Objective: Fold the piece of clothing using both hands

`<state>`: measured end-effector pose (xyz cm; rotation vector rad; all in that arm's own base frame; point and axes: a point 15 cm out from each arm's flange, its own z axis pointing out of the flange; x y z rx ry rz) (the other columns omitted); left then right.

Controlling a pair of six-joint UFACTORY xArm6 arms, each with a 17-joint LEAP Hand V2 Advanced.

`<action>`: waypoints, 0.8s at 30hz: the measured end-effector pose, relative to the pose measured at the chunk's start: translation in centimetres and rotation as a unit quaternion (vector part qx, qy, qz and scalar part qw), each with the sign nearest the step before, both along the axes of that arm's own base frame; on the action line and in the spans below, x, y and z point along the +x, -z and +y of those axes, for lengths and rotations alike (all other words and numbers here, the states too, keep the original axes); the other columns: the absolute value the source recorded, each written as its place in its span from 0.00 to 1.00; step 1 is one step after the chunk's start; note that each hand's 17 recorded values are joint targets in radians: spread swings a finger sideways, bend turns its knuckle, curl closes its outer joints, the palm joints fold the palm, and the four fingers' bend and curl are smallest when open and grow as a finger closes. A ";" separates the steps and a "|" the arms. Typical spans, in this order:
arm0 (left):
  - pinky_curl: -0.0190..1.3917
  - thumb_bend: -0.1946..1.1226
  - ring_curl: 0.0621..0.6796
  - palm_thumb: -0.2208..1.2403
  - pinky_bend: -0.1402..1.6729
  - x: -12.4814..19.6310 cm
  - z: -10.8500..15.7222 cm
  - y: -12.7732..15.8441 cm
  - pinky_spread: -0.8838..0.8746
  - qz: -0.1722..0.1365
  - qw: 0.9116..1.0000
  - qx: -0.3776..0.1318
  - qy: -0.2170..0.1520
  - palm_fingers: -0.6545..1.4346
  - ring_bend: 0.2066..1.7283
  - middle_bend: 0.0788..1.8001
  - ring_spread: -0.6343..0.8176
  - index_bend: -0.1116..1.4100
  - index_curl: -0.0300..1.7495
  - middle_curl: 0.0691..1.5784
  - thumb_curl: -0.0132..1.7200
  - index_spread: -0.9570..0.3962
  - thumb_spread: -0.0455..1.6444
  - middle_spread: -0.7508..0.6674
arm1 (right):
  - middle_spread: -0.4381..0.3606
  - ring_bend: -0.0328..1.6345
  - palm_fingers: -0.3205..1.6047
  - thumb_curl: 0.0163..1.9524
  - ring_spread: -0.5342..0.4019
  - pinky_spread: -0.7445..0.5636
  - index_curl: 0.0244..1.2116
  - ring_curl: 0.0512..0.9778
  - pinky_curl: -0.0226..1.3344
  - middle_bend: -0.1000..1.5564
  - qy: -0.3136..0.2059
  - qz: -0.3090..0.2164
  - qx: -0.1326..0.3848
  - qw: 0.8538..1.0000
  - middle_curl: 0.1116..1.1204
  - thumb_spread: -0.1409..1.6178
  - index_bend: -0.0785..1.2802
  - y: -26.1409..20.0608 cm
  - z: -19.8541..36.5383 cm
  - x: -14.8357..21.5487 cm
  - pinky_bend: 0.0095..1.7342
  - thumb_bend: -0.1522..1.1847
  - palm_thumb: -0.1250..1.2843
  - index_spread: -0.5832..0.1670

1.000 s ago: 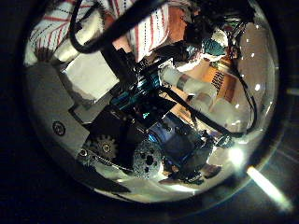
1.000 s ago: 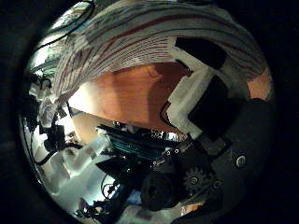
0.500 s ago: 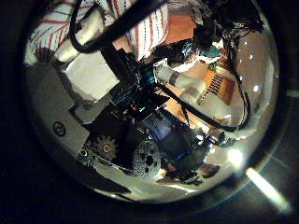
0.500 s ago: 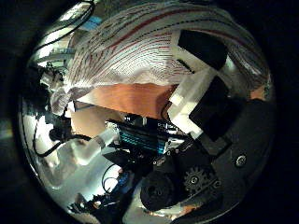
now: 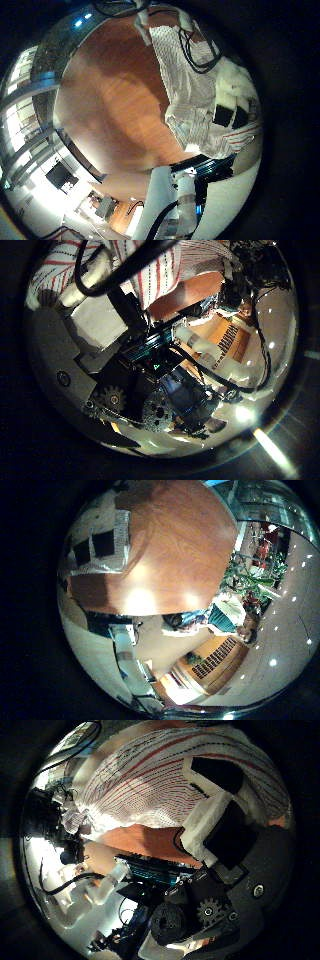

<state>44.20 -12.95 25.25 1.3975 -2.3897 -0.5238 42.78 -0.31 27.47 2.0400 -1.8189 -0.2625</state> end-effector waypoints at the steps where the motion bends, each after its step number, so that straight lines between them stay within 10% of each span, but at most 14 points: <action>1: 0.49 0.13 0.73 0.67 0.76 0.5 -0.2 0.6 0.17 0.002 1.000 0.000 0.001 0.80 0.76 0.38 0.11 0.18 0.85 0.74 0.30 0.27 0.68 0.00 | 0.28 0.84 0.69 0.24 0.32 0.37 0.92 0.70 0.54 0.75 0.003 0.009 -0.001 1.000 0.80 0.87 0.65 0.4 -0.2 0.2 0.75 0.11 0.77 0.19; 17: 0.49 0.13 0.73 0.66 0.72 6.1 -0.3 7.4 0.16 -0.055 0.998 0.001 -0.005 0.74 0.74 0.38 0.11 0.18 0.83 0.72 0.29 0.29 0.67 0.01 | 0.29 0.84 0.66 0.25 0.31 0.37 0.96 0.73 0.59 0.75 0.026 0.082 -0.012 0.996 0.83 0.87 0.63 8.4 -1.5 3.8 0.75 0.11 0.77 0.17; 24: 0.52 0.12 0.76 0.58 0.72 7.8 0.0 7.8 0.16 -0.083 0.996 -0.003 -0.024 0.61 0.76 0.29 0.11 0.16 0.78 0.68 0.27 0.31 0.67 0.05 | 0.28 0.84 0.49 0.23 0.30 0.31 0.90 0.71 0.58 0.65 0.034 0.053 -0.008 0.998 0.77 0.87 0.45 9.6 -2.5 5.5 0.72 0.09 0.65 0.16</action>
